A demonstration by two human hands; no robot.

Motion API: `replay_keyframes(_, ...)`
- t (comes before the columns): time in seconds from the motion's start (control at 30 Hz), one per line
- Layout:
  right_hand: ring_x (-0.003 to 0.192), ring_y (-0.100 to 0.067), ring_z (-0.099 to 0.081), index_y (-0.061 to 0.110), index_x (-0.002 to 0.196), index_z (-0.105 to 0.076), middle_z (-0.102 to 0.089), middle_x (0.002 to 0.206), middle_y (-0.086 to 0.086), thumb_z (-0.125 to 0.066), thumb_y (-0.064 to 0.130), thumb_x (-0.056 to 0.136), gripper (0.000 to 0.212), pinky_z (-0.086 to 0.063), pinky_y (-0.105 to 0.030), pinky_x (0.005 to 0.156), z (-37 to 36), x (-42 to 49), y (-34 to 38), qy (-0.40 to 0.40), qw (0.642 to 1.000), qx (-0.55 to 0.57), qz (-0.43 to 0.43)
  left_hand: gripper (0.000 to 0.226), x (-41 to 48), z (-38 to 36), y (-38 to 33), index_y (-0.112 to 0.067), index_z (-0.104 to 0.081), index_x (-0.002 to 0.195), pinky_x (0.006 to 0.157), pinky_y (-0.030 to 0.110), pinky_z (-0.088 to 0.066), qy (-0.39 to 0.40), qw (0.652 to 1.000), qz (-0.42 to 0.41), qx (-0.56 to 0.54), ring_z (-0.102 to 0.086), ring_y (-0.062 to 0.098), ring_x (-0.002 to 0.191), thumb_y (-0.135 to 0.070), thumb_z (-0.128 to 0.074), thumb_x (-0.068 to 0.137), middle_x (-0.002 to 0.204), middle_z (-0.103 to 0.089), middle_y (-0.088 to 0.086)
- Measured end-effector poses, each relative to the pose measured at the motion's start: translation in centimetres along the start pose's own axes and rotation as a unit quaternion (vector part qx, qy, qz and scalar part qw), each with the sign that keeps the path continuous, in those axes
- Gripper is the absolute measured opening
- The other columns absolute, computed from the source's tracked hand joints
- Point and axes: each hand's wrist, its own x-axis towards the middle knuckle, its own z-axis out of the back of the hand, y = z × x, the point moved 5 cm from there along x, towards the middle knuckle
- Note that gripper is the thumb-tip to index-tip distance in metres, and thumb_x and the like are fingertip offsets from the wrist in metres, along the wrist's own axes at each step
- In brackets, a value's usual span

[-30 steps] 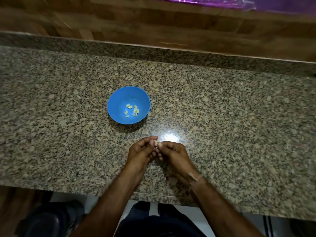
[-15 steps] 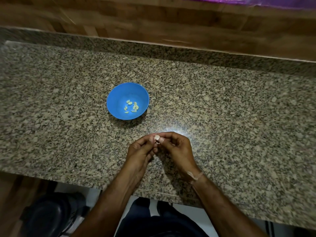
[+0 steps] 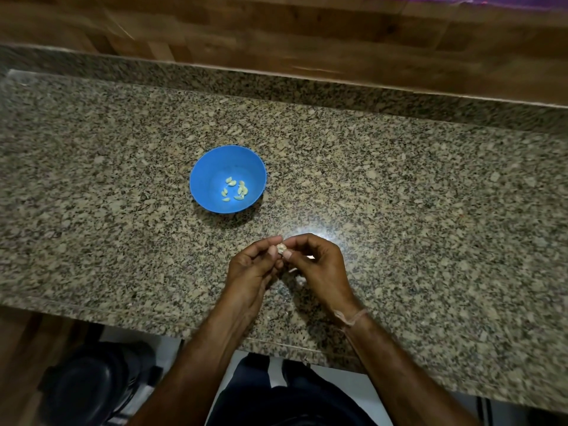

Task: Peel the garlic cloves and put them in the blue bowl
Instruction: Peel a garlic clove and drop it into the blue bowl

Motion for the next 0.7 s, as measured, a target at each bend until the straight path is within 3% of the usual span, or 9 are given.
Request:
replay_keyframes(0.17, 0.094, -0.033, -0.075, 0.011, 0.104, -0.079, -0.079, 0.095, -0.008, -0.078, 0.006, 0.091, 0.013, -0.063, -0.05, 0.088, 0.0, 0.1, -0.1, -0.002, 1.0, -0.011, -0.001, 0.02, 0.2, 0.1, 0.4, -0.006, -0.07, 0.114, 0.075, 0.02, -0.06, -0.019, 0.999, 0.008, -0.028, -0.072, 0.01, 0.082, -0.004, -0.064, 0.095, 0.097, -0.077, 0.008)
replay_keyframes(0.3, 0.091, -0.028, -0.076, 0.008, 0.099, -0.078, -0.079, 0.094, -0.008, -0.079, 0.004, 0.09, 0.01, -0.064, -0.047, 0.086, -0.1, 0.0, -0.3, 0.001, 1.0, -0.019, -0.013, 0.035, 0.0, 0.0, 1.1, -0.004, -0.071, 0.109, 0.07, 0.021, -0.06, -0.037, 0.997, 0.041, -0.051, -0.073, 0.012, 0.08, -0.023, -0.072, 0.08, 0.098, -0.077, 0.01)
replay_keyframes(0.5, 0.08, -0.015, -0.076, 0.008, 0.092, -0.08, -0.08, 0.084, -0.002, -0.082, 0.007, 0.088, 0.004, -0.06, -0.028, 0.074, 0.2, -0.3, -0.2, -0.012, 0.999, -0.05, -0.001, 0.008, 0.0, 0.5, 1.9, -0.009, -0.072, 0.1, 0.07, 0.022, -0.06, -0.069, 0.997, 0.022, 0.002, -0.074, 0.013, 0.08, -0.014, -0.068, 0.096, 0.09, -0.078, 0.006)
replay_keyframes(0.7, 0.081, -0.022, -0.076, 0.011, 0.09, -0.079, -0.079, 0.083, -0.002, -0.082, 0.013, 0.089, 0.003, -0.064, -0.038, 0.075, -0.1, -0.8, -0.5, -0.038, 0.996, -0.082, 0.013, 0.006, 0.3, 0.7, 2.3, -0.009, -0.071, 0.098, 0.074, 0.026, -0.062, -0.084, 0.996, 0.015, -0.004, -0.075, 0.014, 0.081, -0.014, -0.067, 0.097, 0.091, -0.079, 0.007)
